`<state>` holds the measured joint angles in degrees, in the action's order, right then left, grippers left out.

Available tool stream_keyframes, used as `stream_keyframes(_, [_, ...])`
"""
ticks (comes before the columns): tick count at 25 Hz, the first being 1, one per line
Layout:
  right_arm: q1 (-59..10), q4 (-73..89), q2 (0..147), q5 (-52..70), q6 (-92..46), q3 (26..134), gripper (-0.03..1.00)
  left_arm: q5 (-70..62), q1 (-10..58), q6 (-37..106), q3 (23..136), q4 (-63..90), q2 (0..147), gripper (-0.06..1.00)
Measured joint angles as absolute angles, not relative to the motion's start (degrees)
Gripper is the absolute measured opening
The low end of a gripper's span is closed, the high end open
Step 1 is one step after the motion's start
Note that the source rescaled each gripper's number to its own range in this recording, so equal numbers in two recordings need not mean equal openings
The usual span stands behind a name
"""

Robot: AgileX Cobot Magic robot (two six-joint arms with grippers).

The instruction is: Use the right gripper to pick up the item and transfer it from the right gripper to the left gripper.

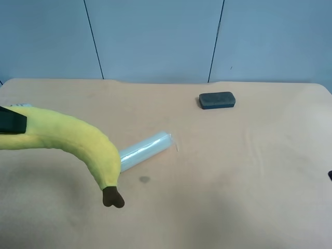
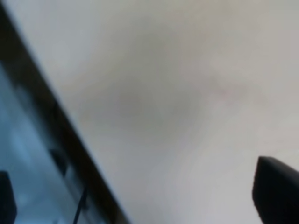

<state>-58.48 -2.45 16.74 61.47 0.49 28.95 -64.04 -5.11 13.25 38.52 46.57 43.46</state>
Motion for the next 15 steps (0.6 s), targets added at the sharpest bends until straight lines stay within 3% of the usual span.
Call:
stream_keyframes(12, [-58.5,-3.3,13.7,61.5,2.3,28.9,1.0,-64.5,-5.1,13.2,38.5,46.6,43.5,0.0])
stream_keyframes(15, [-55.7,-3.3,13.7,61.5,2.3,28.9,1.0,-64.5,-5.1,13.2,38.5,46.6,43.5,0.0])
